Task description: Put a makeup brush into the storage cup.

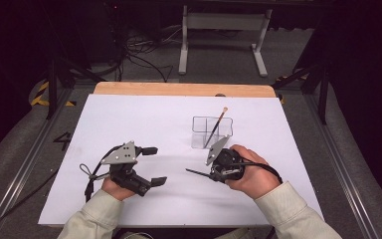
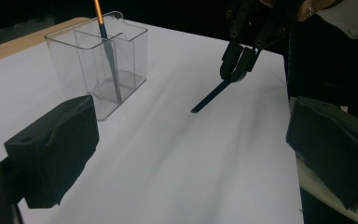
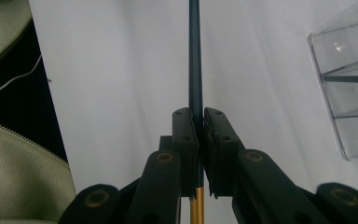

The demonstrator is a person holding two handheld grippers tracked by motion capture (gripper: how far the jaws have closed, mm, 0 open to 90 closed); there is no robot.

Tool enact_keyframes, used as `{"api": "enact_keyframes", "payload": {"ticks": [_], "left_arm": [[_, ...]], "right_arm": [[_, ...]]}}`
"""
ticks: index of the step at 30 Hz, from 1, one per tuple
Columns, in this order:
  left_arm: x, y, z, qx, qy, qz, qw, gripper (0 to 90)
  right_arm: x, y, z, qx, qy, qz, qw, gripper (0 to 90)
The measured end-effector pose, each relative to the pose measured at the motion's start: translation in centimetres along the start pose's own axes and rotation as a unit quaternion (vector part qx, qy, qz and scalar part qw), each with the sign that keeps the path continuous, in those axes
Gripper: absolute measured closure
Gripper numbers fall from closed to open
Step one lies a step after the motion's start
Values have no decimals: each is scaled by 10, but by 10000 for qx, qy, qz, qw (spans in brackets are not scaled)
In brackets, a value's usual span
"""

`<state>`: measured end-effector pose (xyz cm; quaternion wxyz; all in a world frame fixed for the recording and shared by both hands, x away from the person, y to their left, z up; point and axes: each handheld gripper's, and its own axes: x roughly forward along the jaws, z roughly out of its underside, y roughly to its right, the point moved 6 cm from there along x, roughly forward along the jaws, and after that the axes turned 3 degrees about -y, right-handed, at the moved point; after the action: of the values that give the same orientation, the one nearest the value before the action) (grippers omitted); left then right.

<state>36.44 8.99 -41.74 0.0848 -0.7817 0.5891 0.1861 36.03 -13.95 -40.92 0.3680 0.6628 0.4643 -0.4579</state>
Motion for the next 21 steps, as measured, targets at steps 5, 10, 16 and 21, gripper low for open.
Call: {"api": "enact_keyframes", "payload": {"ticks": [5, 10, 16, 21], "left_arm": [[3, 1, -1, 50, -45, 38, 10000, 39], [8, 4, -2, 123, -125, 64, 9998, 50], [11, 7, -3, 160, -136, 183, 9996, 74], [13, 8, -3, 189, -138, 292, 9993, 111]], "right_arm": [[-3, -3, -6, -180, 32, -82, 9998, 836], [-6, -7, -10, -335, 57, -171, 9993, 836], [-8, -10, -17, -561, 106, -227, 9981, 836], [-10, -14, -21, -654, 108, -282, 9974, 836]]}}
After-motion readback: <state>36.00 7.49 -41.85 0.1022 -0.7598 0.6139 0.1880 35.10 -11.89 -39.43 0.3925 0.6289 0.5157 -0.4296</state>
